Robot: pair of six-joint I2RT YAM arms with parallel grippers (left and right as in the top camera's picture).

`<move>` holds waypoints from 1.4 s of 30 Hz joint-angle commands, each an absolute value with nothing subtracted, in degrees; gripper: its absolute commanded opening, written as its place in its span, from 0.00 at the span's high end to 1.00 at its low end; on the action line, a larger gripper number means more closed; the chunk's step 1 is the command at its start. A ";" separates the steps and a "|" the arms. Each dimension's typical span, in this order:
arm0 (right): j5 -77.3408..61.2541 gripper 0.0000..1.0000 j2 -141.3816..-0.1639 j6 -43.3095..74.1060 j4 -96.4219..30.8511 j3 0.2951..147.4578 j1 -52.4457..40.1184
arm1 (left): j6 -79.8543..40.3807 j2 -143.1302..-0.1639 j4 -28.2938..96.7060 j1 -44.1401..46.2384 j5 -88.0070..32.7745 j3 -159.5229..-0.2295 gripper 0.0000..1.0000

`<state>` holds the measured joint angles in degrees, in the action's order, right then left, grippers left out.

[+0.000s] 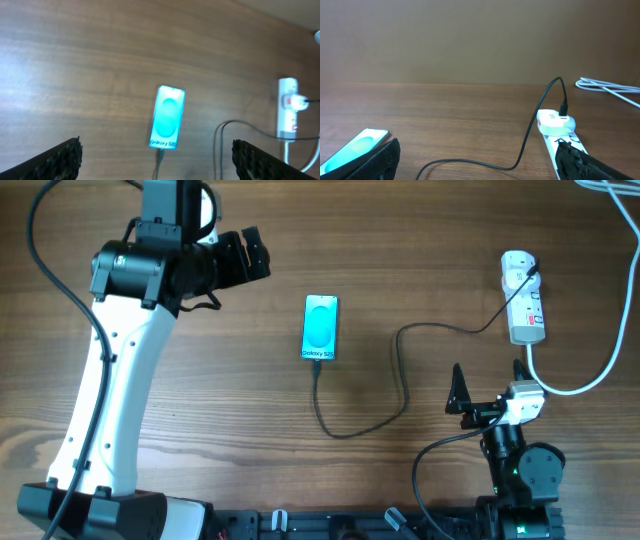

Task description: Plug charger to phone and switch on socket

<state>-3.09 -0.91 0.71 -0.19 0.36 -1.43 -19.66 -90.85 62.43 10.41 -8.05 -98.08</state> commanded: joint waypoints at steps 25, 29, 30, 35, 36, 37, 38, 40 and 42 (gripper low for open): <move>-2.61 0.00 -0.64 0.03 0.03 0.30 -1.30 | -9.15 -31.42 24.45 0.40 -9.78 -31.00 0.00; -2.59 0.00 -0.64 0.05 0.03 0.30 -1.30 | -5.76 -17.61 15.07 -2.76 -15.64 -20.40 0.00; -2.61 0.00 -0.64 0.05 0.03 0.30 -1.30 | -5.76 -14.46 13.50 -2.96 -15.64 -18.15 0.00; -2.59 0.00 -0.64 0.05 0.03 0.30 -1.30 | -5.82 -6.13 8.40 -2.96 -15.35 -11.33 0.00; -2.61 0.00 -0.64 0.05 0.03 0.30 -1.30 | -6.15 -5.21 7.22 -2.96 -15.35 -10.37 0.00; -2.61 0.00 -0.64 0.05 0.03 0.30 -1.30 | -6.48 -4.47 5.72 -2.96 -15.38 -9.30 0.00; -2.59 0.00 -0.64 0.05 0.03 0.30 -1.30 | -6.48 -4.03 4.80 -2.96 -15.38 -8.45 0.00; -2.61 0.00 -0.64 0.05 0.03 0.30 -1.30 | -6.48 -3.51 2.87 -2.96 -15.38 -6.98 0.00; -2.61 0.00 -0.64 0.05 0.03 0.30 -1.30 | -6.48 -2.92 0.69 -2.96 -15.22 -5.54 0.00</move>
<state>-2.96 -0.91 0.71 -0.14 0.36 -1.43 -7.14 -4.27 2.55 -2.44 -14.92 -7.66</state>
